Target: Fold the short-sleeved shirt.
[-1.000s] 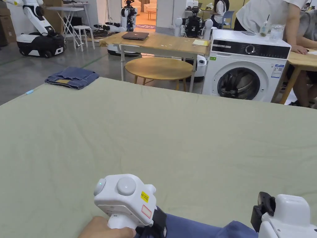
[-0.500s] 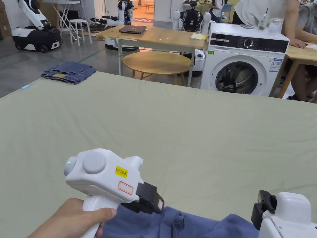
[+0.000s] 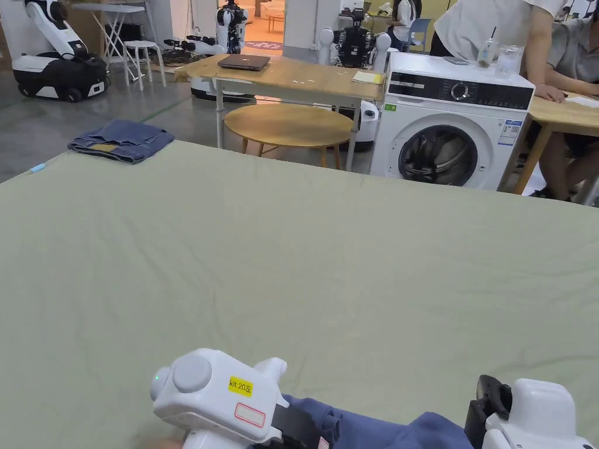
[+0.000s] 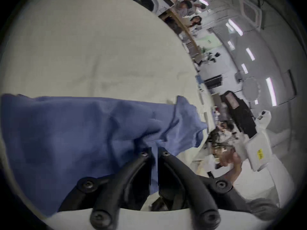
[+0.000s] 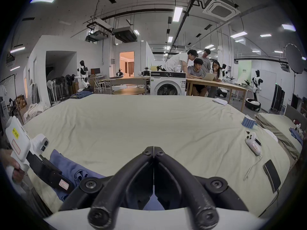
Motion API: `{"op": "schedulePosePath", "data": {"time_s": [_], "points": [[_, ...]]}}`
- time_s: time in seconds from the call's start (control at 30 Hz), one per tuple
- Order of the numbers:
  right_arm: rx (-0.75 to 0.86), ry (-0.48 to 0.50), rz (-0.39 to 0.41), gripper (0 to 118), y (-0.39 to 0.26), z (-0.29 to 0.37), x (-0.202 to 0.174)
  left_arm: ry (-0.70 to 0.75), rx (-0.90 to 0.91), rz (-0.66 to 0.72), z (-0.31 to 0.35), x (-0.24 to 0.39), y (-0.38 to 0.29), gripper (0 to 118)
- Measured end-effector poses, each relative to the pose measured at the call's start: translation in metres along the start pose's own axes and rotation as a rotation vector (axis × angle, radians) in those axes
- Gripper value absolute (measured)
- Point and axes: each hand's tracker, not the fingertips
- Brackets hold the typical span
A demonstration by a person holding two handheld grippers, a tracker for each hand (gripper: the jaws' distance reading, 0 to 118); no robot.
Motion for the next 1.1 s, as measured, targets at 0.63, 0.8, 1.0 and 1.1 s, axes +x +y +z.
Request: {"op": "schedulePosePath", "data": {"time_s": [0.63,0.8,1.0,1.1], "points": [[-0.011,0.002,0.004,0,-0.003,0.002,-0.003,0.166,0.013,0.010,-0.038,-0.004,-0.001,0],[-0.004,-0.001,-0.008,0,-0.003,0.008,-0.002,0.191,0.020,-0.027,-0.050,-0.008,-0.004,0],[0.002,-0.001,0.011,0,-0.001,0.012,-0.001,0.098,0.018,0.049,-0.020,-0.003,0.002,0],[0.006,-0.001,0.012,0,0.001,0.013,0.000,0.023,0.074,-0.015,0.022,0.007,0.004,0]]}}
